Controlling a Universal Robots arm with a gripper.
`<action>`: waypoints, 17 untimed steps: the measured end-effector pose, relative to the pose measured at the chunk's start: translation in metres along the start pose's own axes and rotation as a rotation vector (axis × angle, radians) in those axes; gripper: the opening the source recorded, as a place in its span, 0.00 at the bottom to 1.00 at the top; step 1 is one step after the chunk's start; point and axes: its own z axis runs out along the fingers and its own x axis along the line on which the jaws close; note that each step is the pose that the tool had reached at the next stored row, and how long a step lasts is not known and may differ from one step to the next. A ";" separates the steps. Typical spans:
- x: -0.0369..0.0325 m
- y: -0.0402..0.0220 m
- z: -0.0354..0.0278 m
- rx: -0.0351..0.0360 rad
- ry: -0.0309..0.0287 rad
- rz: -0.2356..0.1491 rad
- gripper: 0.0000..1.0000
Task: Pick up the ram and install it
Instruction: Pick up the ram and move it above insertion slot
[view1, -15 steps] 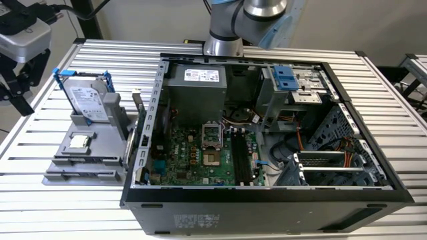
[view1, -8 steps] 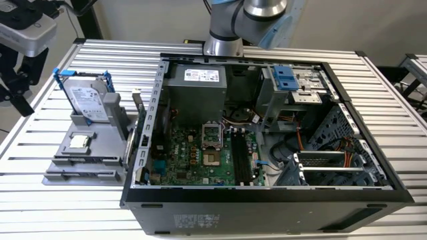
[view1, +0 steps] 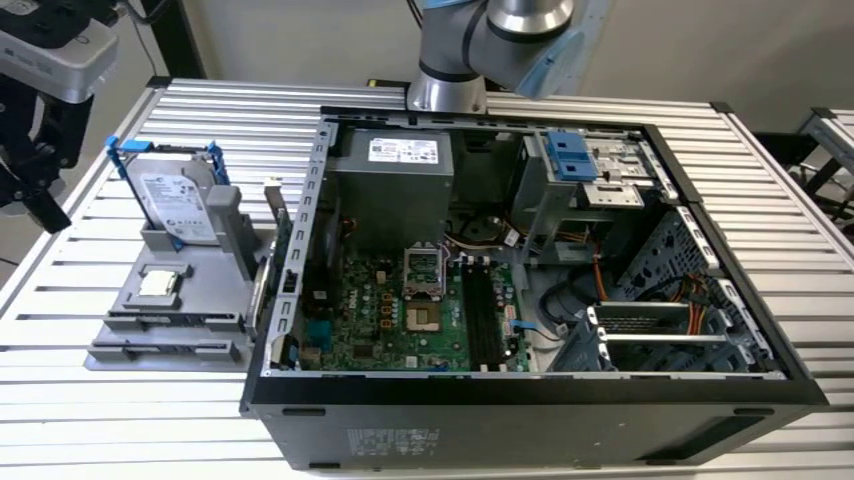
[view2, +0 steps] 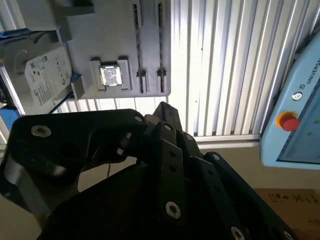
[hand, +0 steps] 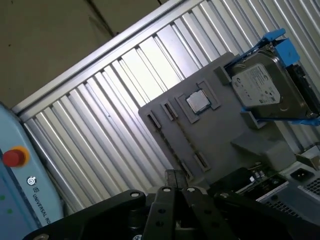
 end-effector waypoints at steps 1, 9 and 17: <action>0.0000 0.0000 0.0000 0.0117 -0.0079 -0.005 0.00; -0.0001 0.0001 0.0008 0.0390 -0.0263 -0.111 0.00; -0.0002 0.0000 0.0014 0.0363 -0.0253 -0.257 0.00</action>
